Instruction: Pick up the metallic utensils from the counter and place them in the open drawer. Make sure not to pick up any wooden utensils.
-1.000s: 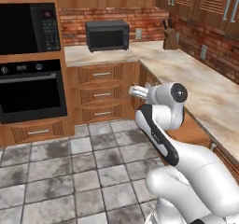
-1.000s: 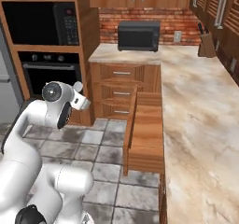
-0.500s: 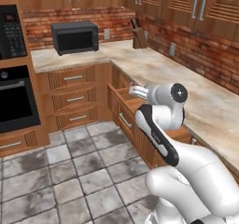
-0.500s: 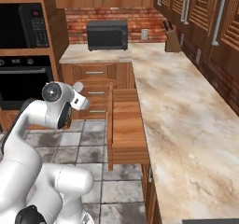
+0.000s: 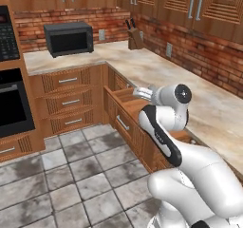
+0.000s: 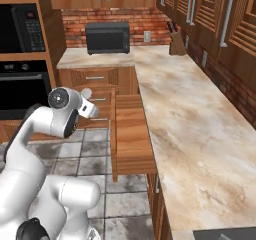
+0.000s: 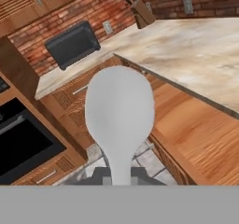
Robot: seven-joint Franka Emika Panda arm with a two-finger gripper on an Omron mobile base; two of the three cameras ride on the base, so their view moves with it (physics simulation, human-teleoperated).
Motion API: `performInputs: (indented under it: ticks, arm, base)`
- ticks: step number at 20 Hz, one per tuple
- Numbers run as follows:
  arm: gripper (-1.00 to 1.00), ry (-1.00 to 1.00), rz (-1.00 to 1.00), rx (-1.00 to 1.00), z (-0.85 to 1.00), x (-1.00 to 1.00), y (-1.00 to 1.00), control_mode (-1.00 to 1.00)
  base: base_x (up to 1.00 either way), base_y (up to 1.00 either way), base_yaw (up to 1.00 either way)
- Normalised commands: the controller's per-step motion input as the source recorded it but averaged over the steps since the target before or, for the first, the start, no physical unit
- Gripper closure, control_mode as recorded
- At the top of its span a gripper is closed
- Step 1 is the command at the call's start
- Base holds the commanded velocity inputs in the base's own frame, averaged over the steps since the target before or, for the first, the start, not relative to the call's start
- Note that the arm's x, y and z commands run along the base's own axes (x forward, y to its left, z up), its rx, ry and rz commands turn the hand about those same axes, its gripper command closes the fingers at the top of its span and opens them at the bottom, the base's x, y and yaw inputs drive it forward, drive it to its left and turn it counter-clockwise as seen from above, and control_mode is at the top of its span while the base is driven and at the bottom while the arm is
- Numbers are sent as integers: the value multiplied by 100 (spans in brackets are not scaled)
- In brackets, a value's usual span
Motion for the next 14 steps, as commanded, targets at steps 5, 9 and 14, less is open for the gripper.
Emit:
performInputs:
  ticks: [5,9,14]
  arm:
    - [100,26,-1,-11,-36,45,0,-100]
    - [100,24,0,-16,-39,48,-8,-100]
    - [100,22,0,-8,-28,33,-37,-100]
  base:
    - [0,0,0]
    - [0,0,0]
    - [0,0,0]
